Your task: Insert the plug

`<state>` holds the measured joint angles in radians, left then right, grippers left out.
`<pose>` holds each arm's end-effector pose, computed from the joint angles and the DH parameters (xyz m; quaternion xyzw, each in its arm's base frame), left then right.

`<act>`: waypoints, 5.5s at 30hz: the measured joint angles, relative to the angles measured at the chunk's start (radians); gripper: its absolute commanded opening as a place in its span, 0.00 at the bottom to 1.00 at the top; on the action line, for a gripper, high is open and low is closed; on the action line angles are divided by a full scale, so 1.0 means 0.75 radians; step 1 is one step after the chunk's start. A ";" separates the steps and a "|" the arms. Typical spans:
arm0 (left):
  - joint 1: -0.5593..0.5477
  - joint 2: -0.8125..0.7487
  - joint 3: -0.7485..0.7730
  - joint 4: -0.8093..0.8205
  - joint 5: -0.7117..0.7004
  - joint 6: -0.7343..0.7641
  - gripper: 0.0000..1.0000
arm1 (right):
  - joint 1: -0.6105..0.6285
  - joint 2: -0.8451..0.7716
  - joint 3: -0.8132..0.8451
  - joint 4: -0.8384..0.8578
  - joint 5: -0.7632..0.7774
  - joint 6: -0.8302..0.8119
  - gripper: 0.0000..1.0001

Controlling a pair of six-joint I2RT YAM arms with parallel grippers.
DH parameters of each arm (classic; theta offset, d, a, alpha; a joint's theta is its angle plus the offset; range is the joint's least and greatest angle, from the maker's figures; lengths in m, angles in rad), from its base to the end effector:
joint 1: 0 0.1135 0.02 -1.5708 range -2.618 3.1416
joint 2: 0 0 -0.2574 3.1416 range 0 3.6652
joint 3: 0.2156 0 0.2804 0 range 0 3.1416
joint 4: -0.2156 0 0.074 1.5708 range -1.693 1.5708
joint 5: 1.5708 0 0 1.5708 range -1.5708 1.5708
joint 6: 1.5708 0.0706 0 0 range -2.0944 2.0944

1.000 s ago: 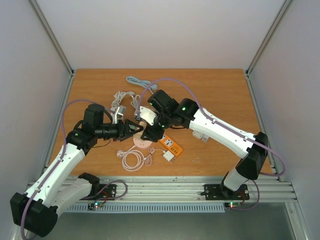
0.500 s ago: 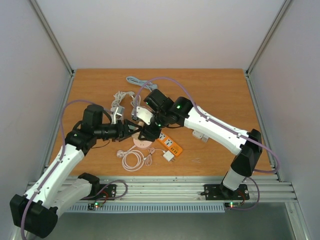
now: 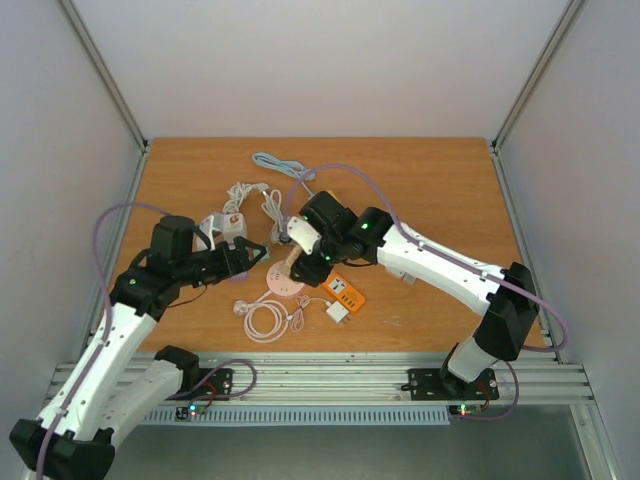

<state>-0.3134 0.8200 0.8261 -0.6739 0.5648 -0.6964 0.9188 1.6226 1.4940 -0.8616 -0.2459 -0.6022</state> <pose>0.2004 -0.1047 0.2806 -0.0451 0.8715 -0.4221 0.2455 0.2235 0.3211 0.2758 -0.6809 0.6647 0.1608 0.2620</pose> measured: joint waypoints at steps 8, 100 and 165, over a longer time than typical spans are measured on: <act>0.000 -0.194 0.047 -0.202 -0.455 0.078 0.95 | -0.107 -0.060 -0.197 0.038 0.086 0.131 0.40; 0.006 -0.643 -0.015 -0.333 -0.888 0.417 0.99 | -0.312 0.284 -0.096 -0.071 0.046 0.164 0.44; 0.006 -0.643 -0.023 -0.333 -0.889 0.417 0.99 | -0.184 0.506 0.055 0.071 0.409 0.356 0.43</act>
<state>-0.3088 0.3374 0.8089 -0.9234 -0.1017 -0.3840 0.7807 2.0022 1.5356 -0.8082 0.0612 -0.3355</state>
